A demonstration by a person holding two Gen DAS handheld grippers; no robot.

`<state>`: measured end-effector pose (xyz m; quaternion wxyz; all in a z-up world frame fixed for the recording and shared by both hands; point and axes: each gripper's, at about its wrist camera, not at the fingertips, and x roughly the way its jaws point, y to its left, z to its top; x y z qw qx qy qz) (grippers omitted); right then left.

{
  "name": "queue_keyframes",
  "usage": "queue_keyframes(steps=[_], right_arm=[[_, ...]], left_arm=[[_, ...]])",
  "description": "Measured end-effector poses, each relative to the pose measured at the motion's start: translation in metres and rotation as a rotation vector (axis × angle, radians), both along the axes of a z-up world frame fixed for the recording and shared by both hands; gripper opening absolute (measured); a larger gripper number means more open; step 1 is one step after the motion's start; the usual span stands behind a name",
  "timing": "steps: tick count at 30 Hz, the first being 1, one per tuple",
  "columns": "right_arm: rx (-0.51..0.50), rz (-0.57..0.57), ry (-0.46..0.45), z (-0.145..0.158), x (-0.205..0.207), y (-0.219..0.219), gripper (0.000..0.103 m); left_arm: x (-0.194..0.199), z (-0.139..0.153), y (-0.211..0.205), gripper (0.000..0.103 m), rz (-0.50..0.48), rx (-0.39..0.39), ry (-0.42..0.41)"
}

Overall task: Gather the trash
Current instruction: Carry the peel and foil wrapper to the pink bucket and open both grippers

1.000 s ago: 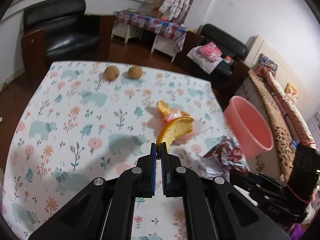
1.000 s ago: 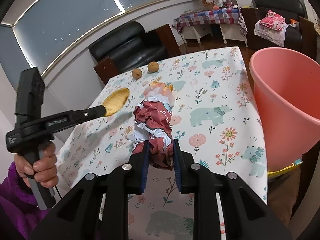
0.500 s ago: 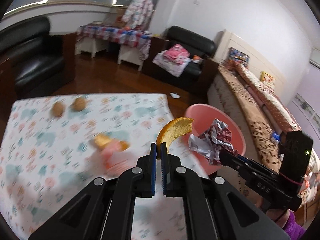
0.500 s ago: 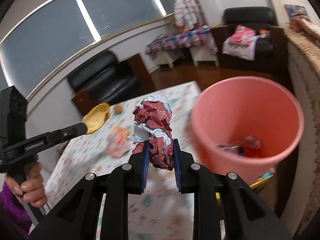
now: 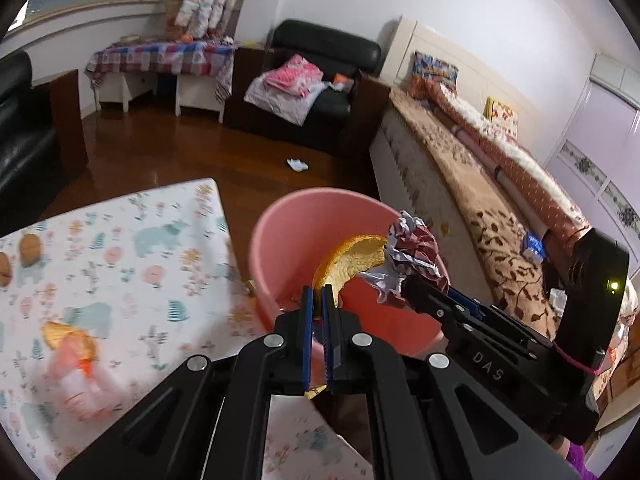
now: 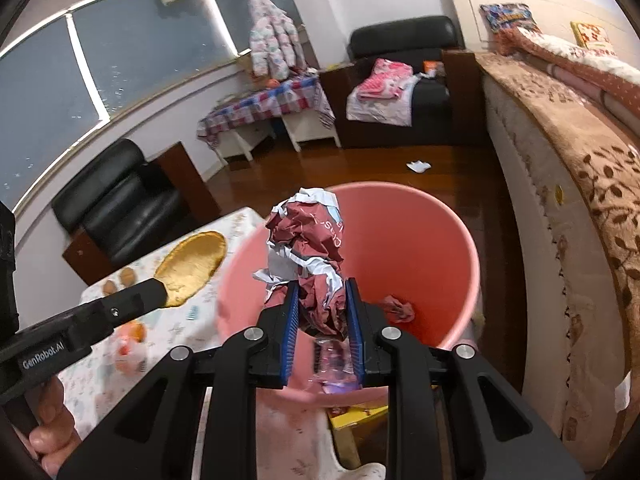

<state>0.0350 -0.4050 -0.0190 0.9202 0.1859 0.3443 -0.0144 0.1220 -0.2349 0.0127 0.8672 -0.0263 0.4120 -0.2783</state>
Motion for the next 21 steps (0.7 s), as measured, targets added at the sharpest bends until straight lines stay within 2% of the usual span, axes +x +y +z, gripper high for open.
queue_keyframes(steps=[6, 10, 13, 18, 21], right_arm=[[0.004, -0.022, 0.040, -0.018, 0.010, -0.013, 0.023], [-0.004, -0.027, 0.047, -0.022, 0.014, -0.015, 0.023], [-0.008, -0.036, 0.062, -0.024, 0.018, -0.016, 0.027], [0.004, -0.052, 0.059, -0.023, 0.017, -0.013, 0.040], [-0.005, -0.057, 0.053, -0.019, 0.014, -0.009, 0.042]], left_arm=[[0.016, -0.025, -0.026, 0.004, -0.007, 0.068, 0.024], [0.023, -0.036, -0.031, 0.004, -0.009, 0.080, 0.050], [0.023, -0.039, -0.034, 0.005, -0.014, 0.083, 0.050], [0.019, -0.029, -0.027, 0.029, -0.014, 0.045, 0.022], [0.013, -0.019, -0.020, 0.031, -0.014, 0.026, -0.006]])
